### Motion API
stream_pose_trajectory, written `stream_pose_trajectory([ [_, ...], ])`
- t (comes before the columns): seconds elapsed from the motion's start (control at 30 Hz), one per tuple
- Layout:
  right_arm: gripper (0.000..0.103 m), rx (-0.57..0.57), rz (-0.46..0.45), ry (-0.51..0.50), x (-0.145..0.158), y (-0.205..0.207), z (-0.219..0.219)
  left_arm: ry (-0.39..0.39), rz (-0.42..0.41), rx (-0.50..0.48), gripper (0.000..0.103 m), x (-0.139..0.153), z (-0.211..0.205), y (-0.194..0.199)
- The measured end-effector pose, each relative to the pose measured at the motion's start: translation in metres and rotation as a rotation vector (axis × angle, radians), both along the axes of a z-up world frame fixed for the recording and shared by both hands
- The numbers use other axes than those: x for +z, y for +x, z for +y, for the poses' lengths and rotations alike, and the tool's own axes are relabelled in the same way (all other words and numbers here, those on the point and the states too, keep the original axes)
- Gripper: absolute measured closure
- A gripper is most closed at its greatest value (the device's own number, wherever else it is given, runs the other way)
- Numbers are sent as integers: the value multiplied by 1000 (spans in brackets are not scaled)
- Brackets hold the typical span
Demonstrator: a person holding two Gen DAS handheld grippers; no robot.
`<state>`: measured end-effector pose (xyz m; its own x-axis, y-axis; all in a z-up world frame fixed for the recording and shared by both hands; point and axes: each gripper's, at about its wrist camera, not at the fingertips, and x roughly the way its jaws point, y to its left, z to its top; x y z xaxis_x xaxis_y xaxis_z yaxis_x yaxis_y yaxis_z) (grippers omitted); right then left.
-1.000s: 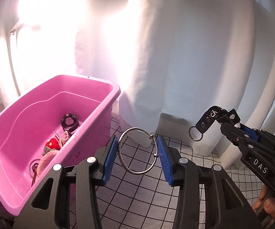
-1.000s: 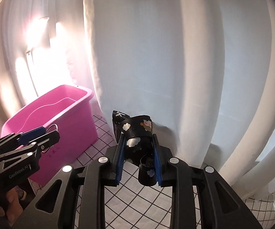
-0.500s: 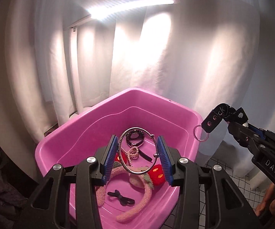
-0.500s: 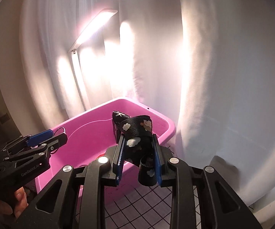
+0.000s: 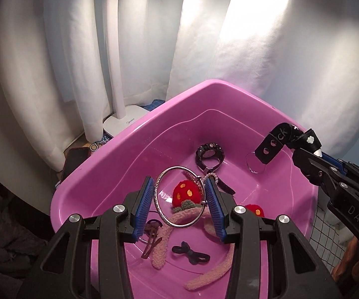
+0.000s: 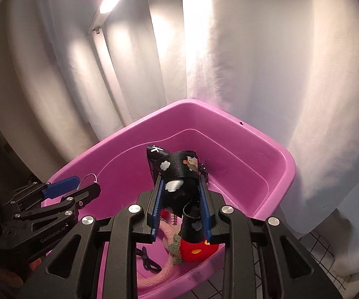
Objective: Organize jewelry
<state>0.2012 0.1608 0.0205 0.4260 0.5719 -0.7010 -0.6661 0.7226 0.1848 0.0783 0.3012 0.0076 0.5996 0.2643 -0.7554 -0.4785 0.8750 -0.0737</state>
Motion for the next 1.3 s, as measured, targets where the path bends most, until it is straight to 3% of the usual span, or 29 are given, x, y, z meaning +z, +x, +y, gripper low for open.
stream_pose_trajectory([
  [0.43, 77, 0, 198, -160, -39, 31, 36, -187, 215, -55, 60, -38, 23, 34],
  [0.47, 73, -3, 204, -168, -40, 32, 36, -184, 223, -56, 60, -39, 23, 35],
  [0.5, 61, -10, 200, -176, -41, 32, 37, -182, 230, -55, 58, -39, 23, 36],
  [0.57, 45, -24, 190, -180, -38, 34, 38, -180, 242, -42, 32, -39, 25, 37],
  [0.6, 45, -28, 187, -176, -37, 35, 37, -179, 239, -28, 14, -37, 27, 37],
  [0.87, 45, -45, 178, -178, -31, 40, 34, -175, 250, 16, 12, -38, 38, 33],
  [1.3, 44, -38, 164, -165, -26, 31, 30, -69, 254, 28, 11, -30, 34, 30],
])
